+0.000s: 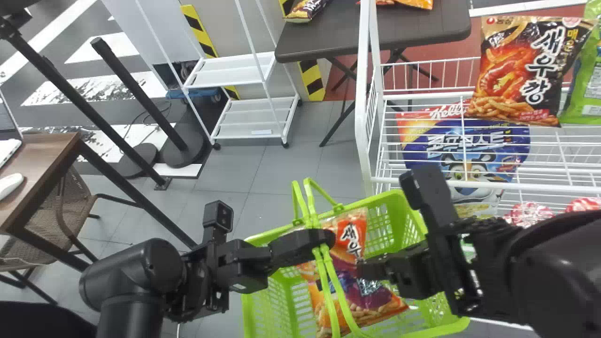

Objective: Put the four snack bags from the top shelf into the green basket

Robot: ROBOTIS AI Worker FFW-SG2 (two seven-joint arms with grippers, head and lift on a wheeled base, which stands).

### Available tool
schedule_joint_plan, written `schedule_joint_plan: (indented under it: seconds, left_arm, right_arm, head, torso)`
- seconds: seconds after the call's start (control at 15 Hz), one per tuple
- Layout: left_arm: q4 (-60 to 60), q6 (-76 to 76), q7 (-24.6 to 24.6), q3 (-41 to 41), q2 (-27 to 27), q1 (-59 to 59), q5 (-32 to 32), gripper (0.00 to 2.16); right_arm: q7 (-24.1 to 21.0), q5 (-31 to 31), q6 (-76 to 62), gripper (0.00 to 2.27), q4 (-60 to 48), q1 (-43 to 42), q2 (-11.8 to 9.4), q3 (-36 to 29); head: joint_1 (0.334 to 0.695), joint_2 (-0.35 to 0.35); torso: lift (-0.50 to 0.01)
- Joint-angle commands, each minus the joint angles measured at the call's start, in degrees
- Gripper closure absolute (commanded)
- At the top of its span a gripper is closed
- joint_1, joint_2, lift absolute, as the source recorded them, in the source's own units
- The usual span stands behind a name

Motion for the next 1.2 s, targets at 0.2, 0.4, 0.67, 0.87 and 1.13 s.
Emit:
schedule_joint_plan:
  seconds: [0.2, 0.4, 0.67, 0.87, 1.13]
  left_arm:
    - [-0.3, 0.1, -0.7, -0.9, 0.0, 0.0, 0.7, 2.15]
    - [-0.2, 0.1, -0.7, -0.9, 0.1, 0.0, 0.9, 2.15]
    - [-0.1, 0.1, -0.7, -0.9, 0.4, 0.0, 1.0, 2.15]
    - [-0.1, 0.1, -0.7, -0.9, 0.8, 0.0, 1.2, 2.15]
    - [0.0, 0.1, -0.7, -0.8, 1.1, 0.0, 1.5, 2.15]
  right_arm:
    - [0.1, -6.8, -7.6, 1.82, 13.2, -5.1, 0.1, 4.1]
    - [1.2, -8.7, -6.2, 0.0, 15.0, -5.6, 0.1, 2.3]
    - [5.7, -11.9, 8.7, 0.0, 7.9, -5.1, 0.1, -11.5]
    - [7.3, -9.2, 11.4, 0.01, -0.9, -5.4, 0.1, -21.9]
    - [6.9, -1.4, 4.0, 0.03, 1.6, -12.1, 0.1, -32.1]
  head:
    - [0.695, 0.35]
    - [0.695, 0.35]
    - [0.695, 0.35]
    - [0.695, 0.35]
    - [0.695, 0.28]
  torso:
    - [0.0]
    - [0.0]
    - [0.0]
    - [0.0]
    - [0.0]
